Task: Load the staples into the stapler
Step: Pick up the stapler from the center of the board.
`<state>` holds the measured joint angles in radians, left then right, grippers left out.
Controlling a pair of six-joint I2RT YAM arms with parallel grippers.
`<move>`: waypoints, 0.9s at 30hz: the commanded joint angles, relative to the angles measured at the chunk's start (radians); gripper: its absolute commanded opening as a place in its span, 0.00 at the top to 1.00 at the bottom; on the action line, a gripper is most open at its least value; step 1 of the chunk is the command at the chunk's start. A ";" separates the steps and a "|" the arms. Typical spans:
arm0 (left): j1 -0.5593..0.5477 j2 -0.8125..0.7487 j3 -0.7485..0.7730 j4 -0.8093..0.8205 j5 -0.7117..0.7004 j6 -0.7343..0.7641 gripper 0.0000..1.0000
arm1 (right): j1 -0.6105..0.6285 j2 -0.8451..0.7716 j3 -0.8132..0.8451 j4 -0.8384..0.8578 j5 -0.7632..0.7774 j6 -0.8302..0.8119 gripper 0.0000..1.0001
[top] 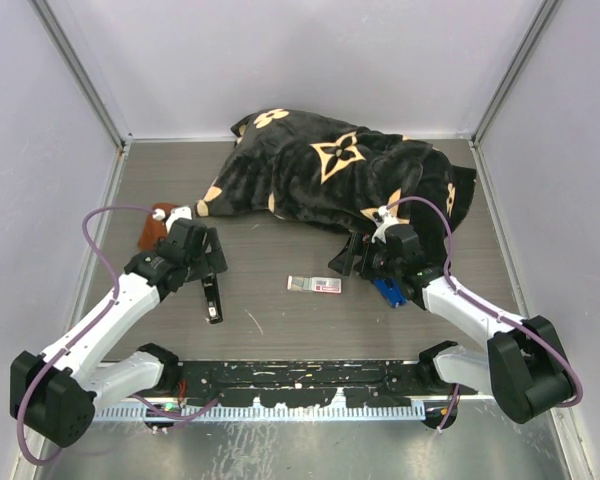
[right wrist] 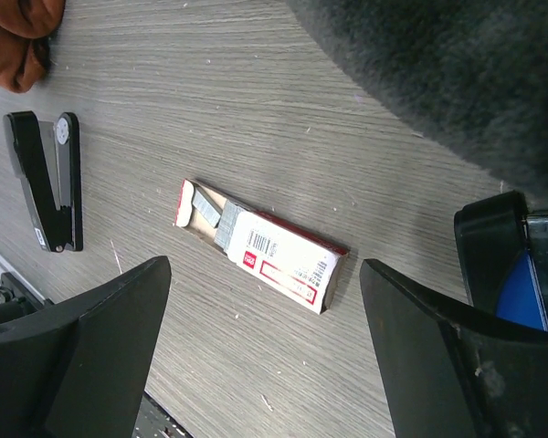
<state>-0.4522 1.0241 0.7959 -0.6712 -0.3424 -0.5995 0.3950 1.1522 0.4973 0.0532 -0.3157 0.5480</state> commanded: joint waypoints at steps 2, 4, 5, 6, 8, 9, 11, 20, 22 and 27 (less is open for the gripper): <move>0.042 0.030 -0.061 0.073 0.089 -0.062 0.01 | -0.004 -0.009 0.008 0.037 0.003 -0.029 0.09; 0.044 0.076 -0.054 0.096 0.082 -0.050 0.04 | -0.005 -0.007 -0.002 0.039 0.005 -0.030 0.10; 0.044 0.106 -0.050 0.104 0.078 -0.042 0.06 | -0.004 -0.007 -0.006 0.039 0.009 -0.029 0.10; 0.044 0.128 -0.044 0.111 0.076 -0.037 0.08 | -0.004 -0.009 -0.011 0.040 0.011 -0.027 0.10; 0.044 0.159 -0.037 0.123 0.075 -0.029 0.12 | -0.005 -0.009 -0.020 0.041 0.012 -0.021 0.11; 0.044 0.169 -0.040 0.133 0.074 -0.027 0.17 | -0.005 -0.006 -0.021 0.044 0.011 -0.017 0.11; 0.044 0.185 -0.052 0.165 0.064 -0.022 0.23 | -0.005 -0.002 -0.027 0.053 0.005 -0.011 0.12; 0.049 0.270 -0.063 0.222 0.054 0.001 0.53 | -0.005 0.043 0.004 0.061 -0.050 -0.007 0.14; 0.049 0.285 -0.064 0.223 0.045 0.008 0.54 | -0.005 0.051 0.013 0.060 -0.074 -0.013 0.14; 0.048 0.294 -0.069 0.229 0.032 0.022 0.65 | -0.005 0.045 0.015 0.060 -0.069 -0.017 0.14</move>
<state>-0.4099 1.3205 0.7296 -0.4934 -0.2844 -0.5987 0.3950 1.2053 0.4675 0.0650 -0.3683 0.5362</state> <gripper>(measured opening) 0.370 0.858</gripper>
